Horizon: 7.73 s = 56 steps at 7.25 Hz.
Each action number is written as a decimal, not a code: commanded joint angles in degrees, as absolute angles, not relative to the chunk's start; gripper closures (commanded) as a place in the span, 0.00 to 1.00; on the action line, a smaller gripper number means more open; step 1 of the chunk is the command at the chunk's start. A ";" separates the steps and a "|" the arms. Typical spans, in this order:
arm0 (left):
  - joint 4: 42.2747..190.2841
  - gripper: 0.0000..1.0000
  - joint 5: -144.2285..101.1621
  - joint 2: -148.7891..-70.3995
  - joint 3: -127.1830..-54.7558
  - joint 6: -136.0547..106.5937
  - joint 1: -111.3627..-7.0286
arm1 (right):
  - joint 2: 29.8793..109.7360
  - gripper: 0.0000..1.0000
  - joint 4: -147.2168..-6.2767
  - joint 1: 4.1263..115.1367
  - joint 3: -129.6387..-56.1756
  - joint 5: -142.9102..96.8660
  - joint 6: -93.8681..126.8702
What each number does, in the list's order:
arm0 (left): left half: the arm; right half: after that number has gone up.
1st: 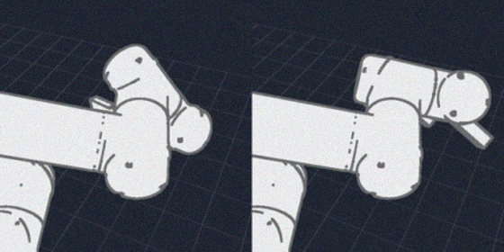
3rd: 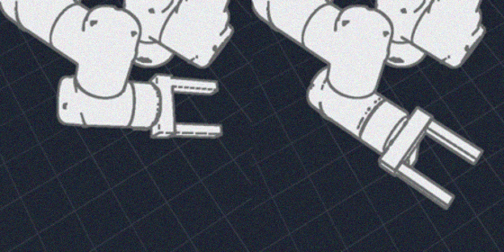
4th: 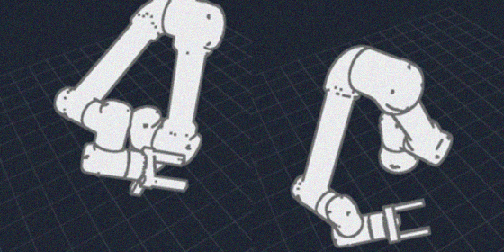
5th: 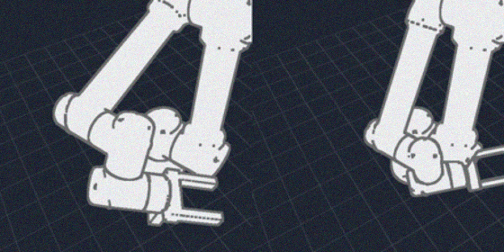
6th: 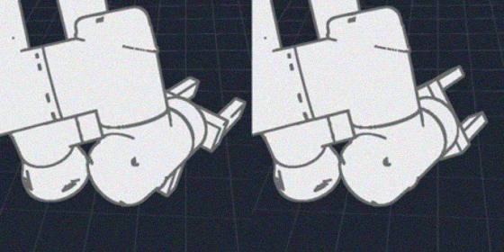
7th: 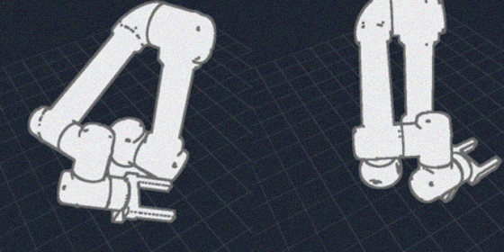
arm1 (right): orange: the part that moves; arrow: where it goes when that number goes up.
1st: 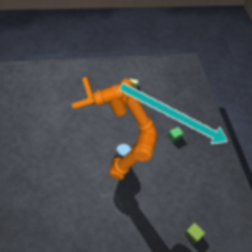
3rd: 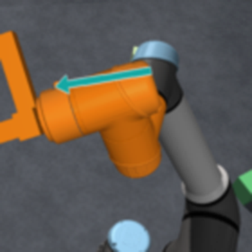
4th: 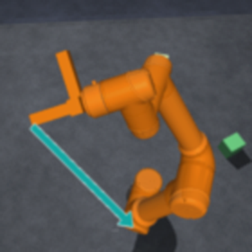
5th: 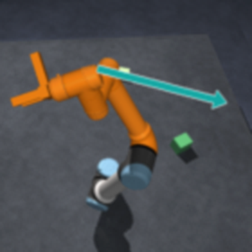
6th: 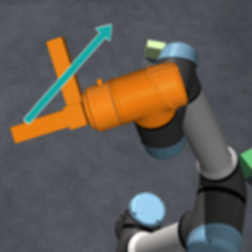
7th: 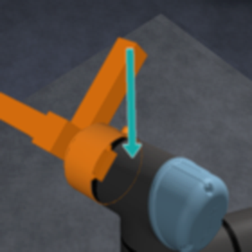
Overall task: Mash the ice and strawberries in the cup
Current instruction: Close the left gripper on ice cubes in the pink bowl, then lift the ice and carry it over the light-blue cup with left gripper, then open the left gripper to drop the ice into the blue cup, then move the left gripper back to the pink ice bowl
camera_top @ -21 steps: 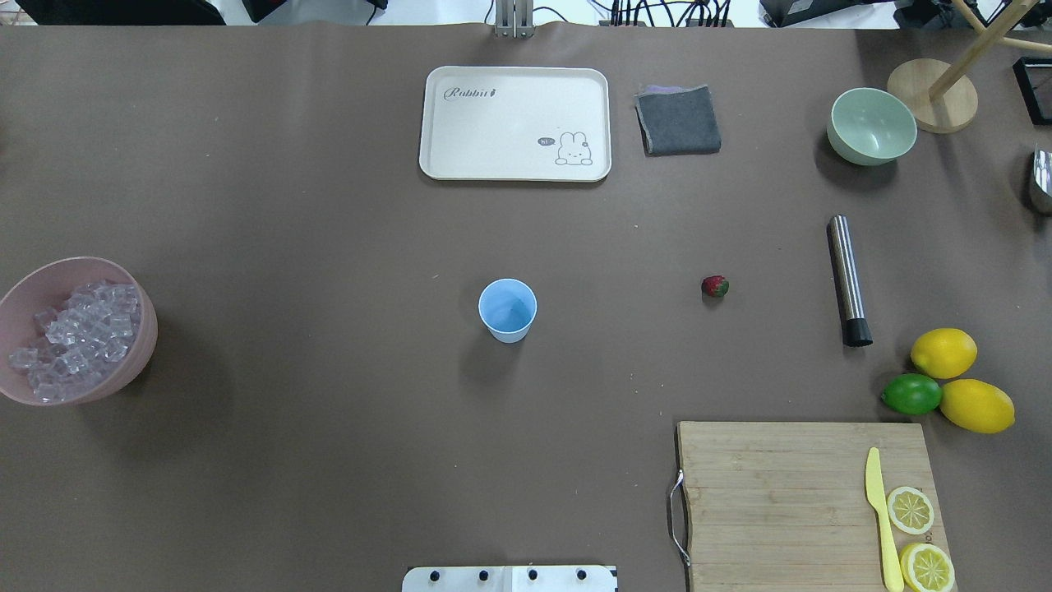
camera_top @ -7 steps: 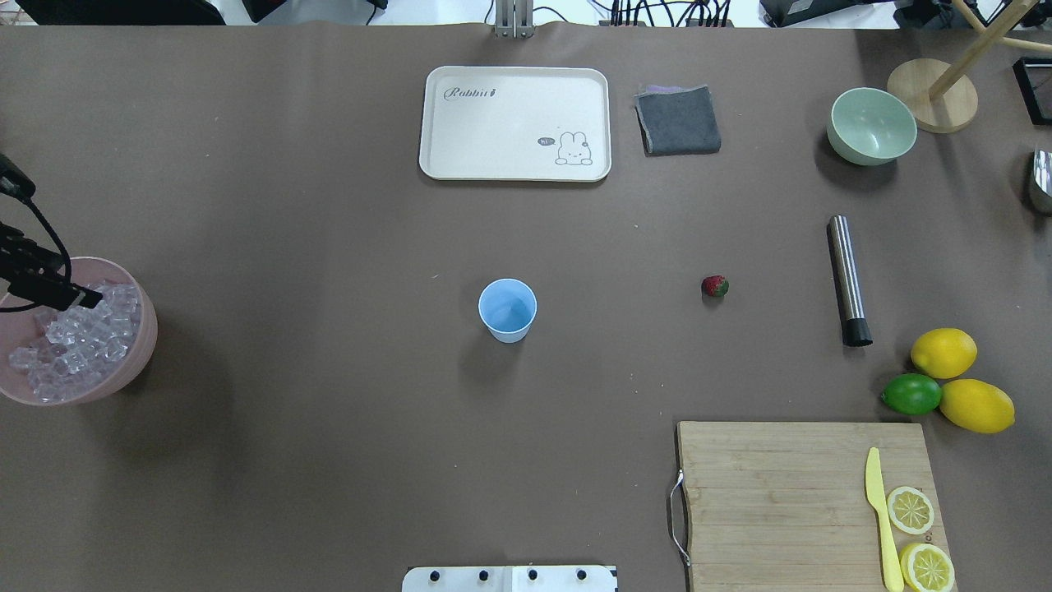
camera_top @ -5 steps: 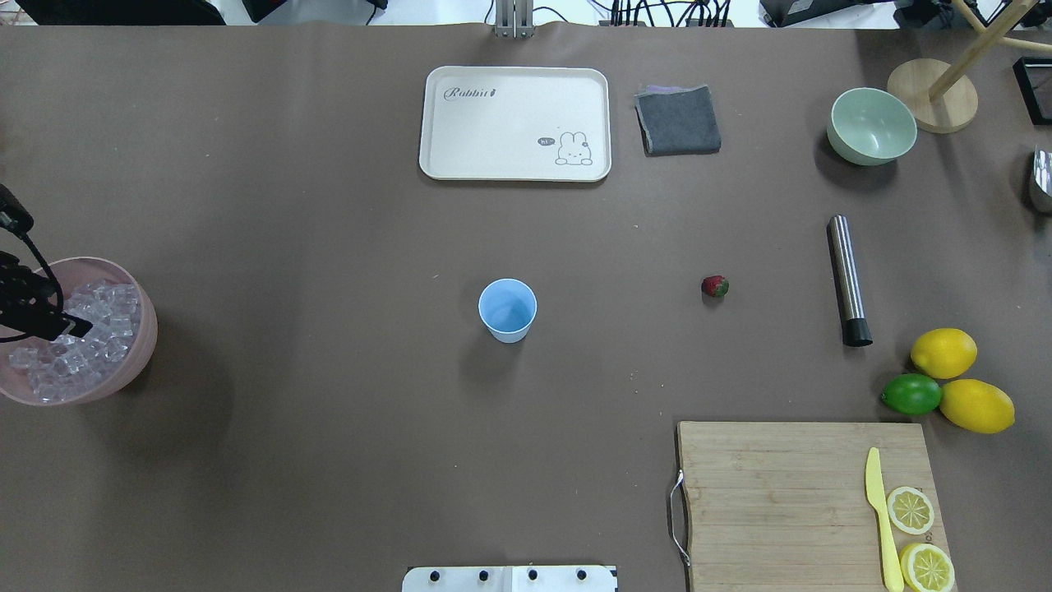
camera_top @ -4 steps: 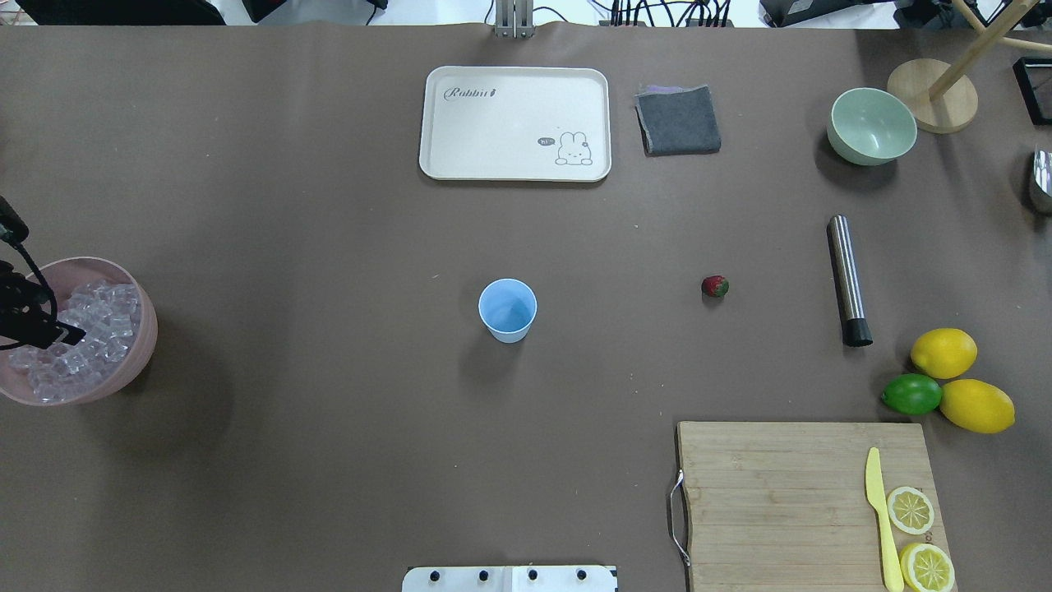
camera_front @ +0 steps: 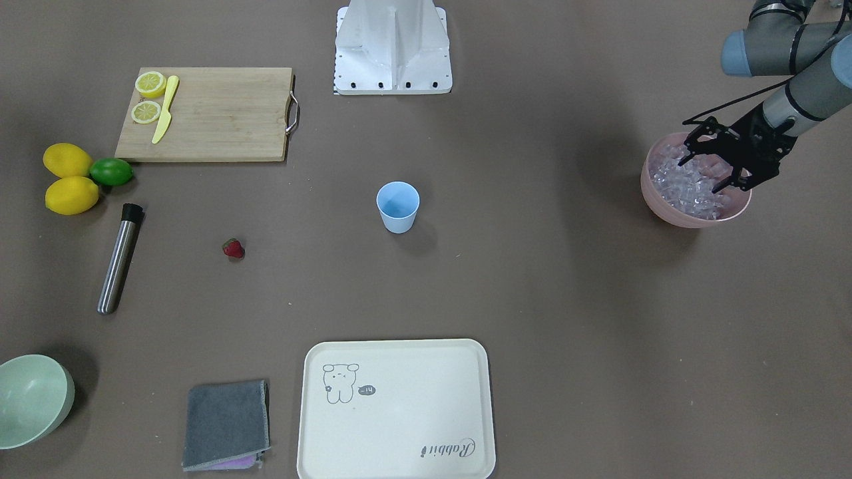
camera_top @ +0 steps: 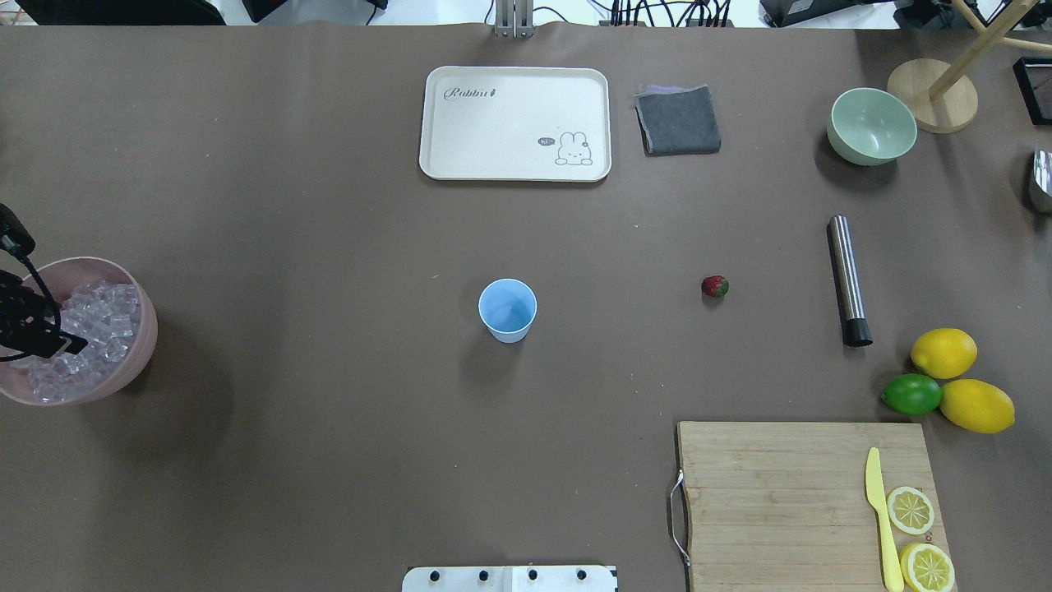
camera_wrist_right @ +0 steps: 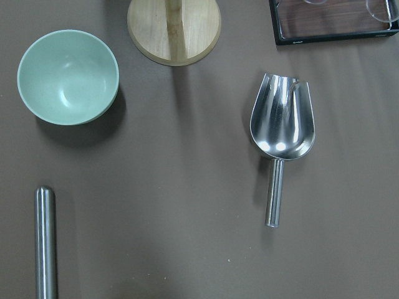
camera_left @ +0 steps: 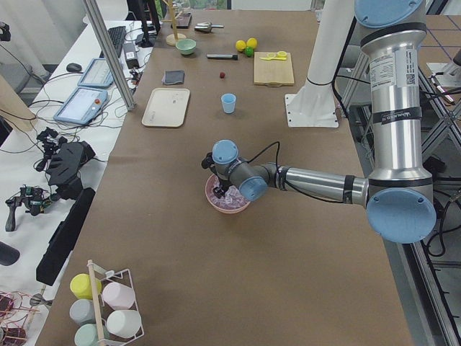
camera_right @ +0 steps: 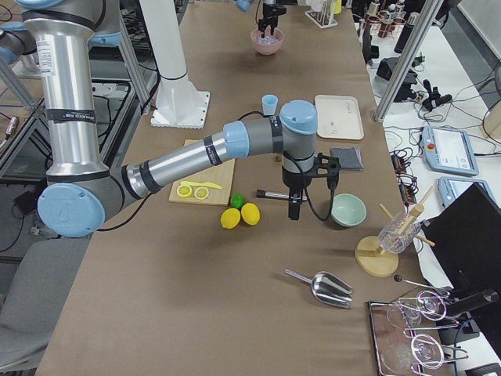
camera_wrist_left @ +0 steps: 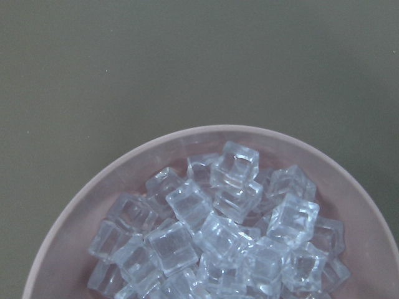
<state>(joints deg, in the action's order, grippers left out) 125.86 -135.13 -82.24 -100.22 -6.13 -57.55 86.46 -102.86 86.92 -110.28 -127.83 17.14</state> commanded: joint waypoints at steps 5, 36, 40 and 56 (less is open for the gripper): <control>125.68 0.03 -133.51 -83.50 -97.92 -6.15 -56.51 | 85.87 0.00 -102.83 86.92 -110.04 -127.71 17.14; 132.18 1.00 -114.76 -122.52 -95.10 -47.63 -30.27 | 84.20 0.00 -102.74 85.96 -108.72 -129.55 18.63; 132.27 1.00 -113.64 -126.02 -91.51 -47.64 -29.62 | 84.29 0.00 -102.74 85.96 -108.81 -129.55 18.55; 132.45 0.04 -114.75 -124.73 -91.92 -47.55 -33.82 | 84.11 0.00 -102.83 85.17 -109.34 -129.90 18.72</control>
